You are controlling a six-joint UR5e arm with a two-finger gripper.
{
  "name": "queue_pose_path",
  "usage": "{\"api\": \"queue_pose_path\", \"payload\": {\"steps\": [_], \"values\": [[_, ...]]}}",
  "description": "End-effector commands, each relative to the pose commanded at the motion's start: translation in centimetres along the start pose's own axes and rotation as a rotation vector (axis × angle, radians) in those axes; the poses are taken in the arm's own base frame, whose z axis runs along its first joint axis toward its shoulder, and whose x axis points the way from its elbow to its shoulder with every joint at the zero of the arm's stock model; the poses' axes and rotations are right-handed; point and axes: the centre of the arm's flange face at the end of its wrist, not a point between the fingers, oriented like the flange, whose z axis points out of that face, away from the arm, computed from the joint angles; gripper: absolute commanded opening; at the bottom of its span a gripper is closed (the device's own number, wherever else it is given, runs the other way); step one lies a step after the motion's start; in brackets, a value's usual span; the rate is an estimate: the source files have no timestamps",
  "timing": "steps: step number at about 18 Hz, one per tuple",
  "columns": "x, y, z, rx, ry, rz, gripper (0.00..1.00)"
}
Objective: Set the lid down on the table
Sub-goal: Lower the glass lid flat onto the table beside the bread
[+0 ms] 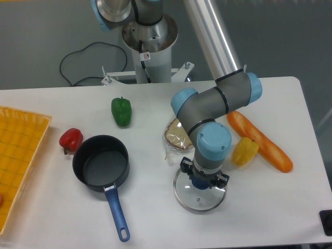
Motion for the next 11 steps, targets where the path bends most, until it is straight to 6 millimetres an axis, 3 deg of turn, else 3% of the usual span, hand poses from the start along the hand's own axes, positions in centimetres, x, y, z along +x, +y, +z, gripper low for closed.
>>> {"api": "queue_pose_path", "payload": {"steps": [11], "values": [[-0.01,0.00,0.11,-0.001,0.001,0.000,0.69]]}}
